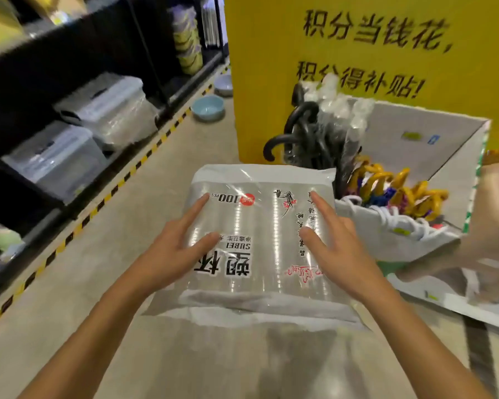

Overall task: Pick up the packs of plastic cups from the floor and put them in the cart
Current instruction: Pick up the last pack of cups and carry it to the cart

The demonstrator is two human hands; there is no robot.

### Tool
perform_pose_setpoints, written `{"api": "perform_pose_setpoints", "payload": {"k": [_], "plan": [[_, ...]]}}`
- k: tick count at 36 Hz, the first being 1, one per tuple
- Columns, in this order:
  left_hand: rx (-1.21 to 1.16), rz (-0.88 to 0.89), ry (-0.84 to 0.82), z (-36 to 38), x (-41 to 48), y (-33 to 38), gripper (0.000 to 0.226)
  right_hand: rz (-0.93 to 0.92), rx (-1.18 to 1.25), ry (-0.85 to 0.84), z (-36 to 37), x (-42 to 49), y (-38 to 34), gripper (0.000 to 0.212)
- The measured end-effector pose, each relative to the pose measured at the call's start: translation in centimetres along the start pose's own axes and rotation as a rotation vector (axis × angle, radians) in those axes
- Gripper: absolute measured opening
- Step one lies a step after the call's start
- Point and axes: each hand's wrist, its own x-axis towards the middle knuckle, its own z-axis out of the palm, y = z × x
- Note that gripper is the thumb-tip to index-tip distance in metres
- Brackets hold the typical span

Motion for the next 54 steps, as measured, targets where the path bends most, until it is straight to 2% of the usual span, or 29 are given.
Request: {"api": "perform_pose_setpoints", "payload": {"k": [8, 12, 17, 25, 27, 31, 39, 41, 46, 49, 54], "plan": [[0.04, 0.215, -0.059, -4.0, -4.2, 17.5, 0.067, -0.048, -0.063, 0.205, -15.4, -6.2, -7.9, 0.063], [0.084, 0.282, -0.11, -3.9, -4.5, 23.1, 0.069, 0.019, -0.054, 0.304, -20.6, -9.6, -9.8, 0.071], [0.142, 0.419, -0.232, -2.6, -4.2, 27.8, 0.076, 0.095, -0.083, 0.437, -24.6, -15.2, -10.8, 0.062], [0.271, 0.639, -0.44, 2.2, -5.1, 33.0, 0.071, 0.301, -0.043, 0.66, -26.8, -25.0, -10.0, 0.062], [0.28, 0.715, -0.515, 3.8, -5.8, 34.2, 0.076, 0.366, -0.035, 0.717, -27.0, -27.6, -9.3, 0.065], [0.208, 0.746, -0.682, 7.9, -8.4, 36.5, 0.076, 0.47, -0.015, 0.816, -26.7, -33.6, -8.5, 0.064], [0.241, 0.894, -0.918, 17.2, -16.1, 40.6, 0.075, 0.653, 0.022, 1.008, -26.2, -47.1, -6.8, 0.059], [0.27, 0.963, -0.945, 19.4, -18.4, 41.8, 0.078, 0.689, 0.028, 1.035, -26.2, -50.5, -6.6, 0.059], [0.393, 1.091, -0.958, 25.0, -25.4, 45.1, 0.067, 0.771, 0.051, 1.127, -26.5, -58.9, -5.8, 0.059], [0.351, 1.08, -1.077, 28.6, -29.3, 46.9, 0.071, 0.809, 0.037, 1.174, -27.1, -63.7, -4.8, 0.059], [0.352, 1.151, -1.131, 35.0, -35.2, 49.2, 0.089, 0.871, 0.006, 1.216, -28.2, -71.3, -2.4, 0.059]]}}
